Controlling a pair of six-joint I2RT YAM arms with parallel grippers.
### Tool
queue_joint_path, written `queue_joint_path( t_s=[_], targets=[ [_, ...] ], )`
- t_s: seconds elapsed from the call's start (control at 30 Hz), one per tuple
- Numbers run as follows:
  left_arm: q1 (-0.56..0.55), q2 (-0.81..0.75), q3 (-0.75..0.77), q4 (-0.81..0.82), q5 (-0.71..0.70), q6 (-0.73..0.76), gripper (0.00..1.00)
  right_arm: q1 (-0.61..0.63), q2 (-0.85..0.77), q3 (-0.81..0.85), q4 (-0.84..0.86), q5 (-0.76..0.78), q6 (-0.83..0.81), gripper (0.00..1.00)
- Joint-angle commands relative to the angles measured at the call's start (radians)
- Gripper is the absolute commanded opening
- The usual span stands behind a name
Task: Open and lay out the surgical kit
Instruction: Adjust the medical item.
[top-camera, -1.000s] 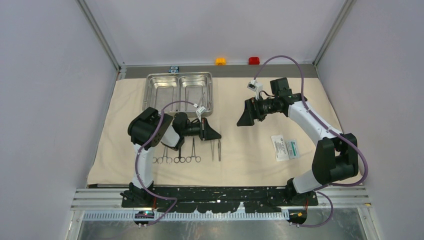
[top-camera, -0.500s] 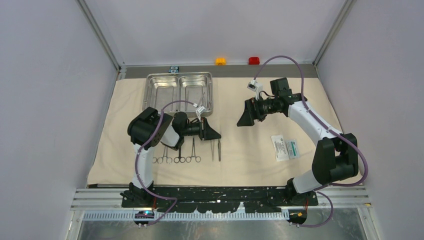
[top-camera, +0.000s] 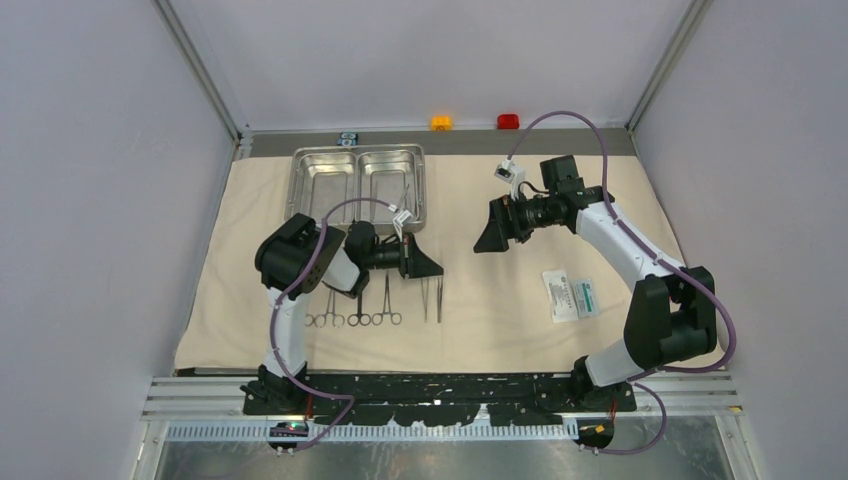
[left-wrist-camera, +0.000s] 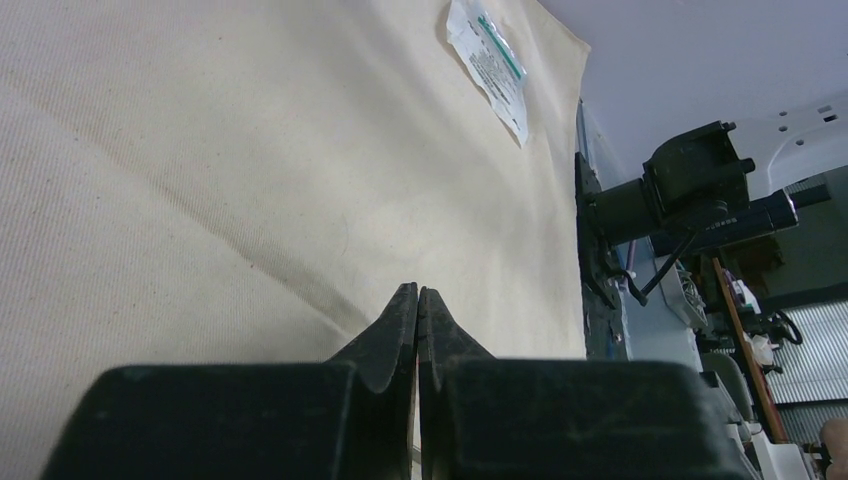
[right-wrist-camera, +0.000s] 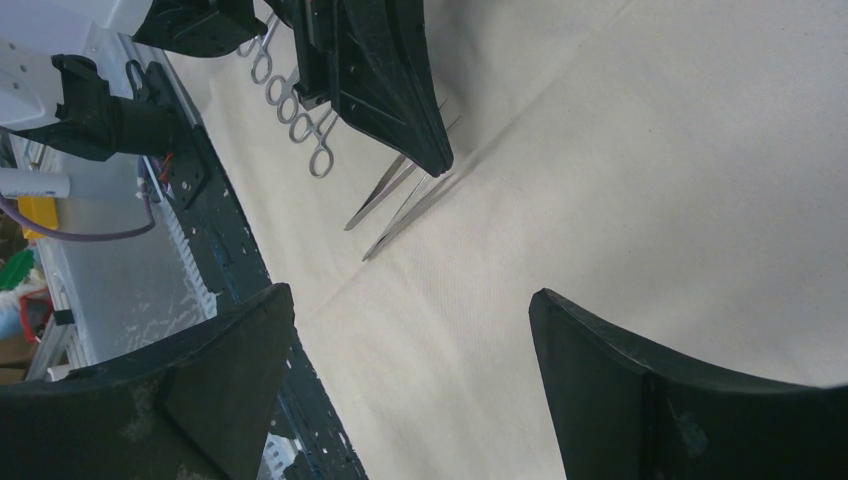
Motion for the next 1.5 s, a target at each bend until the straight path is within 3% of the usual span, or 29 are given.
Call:
queue_joint_path(
  t_s=[0.0, 0.3, 0.47, 0.63, 0.83, 1.1, 1.47],
  targets=[
    [0.004, -0.013, 0.030, 0.059, 0.031, 0.004, 0.00, -0.001, 0.005, 0.041, 0.009, -0.012, -0.018, 0.92],
    [0.004, -0.053, 0.047, 0.067, 0.039, -0.052, 0.00, -0.002, 0.005, 0.041, 0.011, -0.012, -0.016, 0.92],
    [0.003, -0.024, 0.049, 0.175, 0.062, -0.137, 0.00, 0.000, 0.012, 0.035, 0.024, -0.029, 0.000, 0.92],
    [0.003, -0.061, 0.061, 0.192, 0.069, -0.170, 0.00, 0.013, 0.005, -0.011, 0.115, -0.077, 0.056, 0.92],
    [0.003, -0.138, 0.073, 0.176, 0.047, -0.201, 0.00, 0.080, 0.001, -0.071, 0.198, -0.031, 0.088, 0.91],
    [0.003, -0.178, 0.079, 0.175, 0.035, -0.235, 0.00, 0.153, 0.058, -0.078, 0.191, 0.012, 0.027, 0.82],
    [0.001, -0.198, 0.085, 0.192, 0.040, -0.282, 0.00, 0.265, 0.067, -0.094, 0.206, 0.104, -0.118, 0.81]
  ],
)
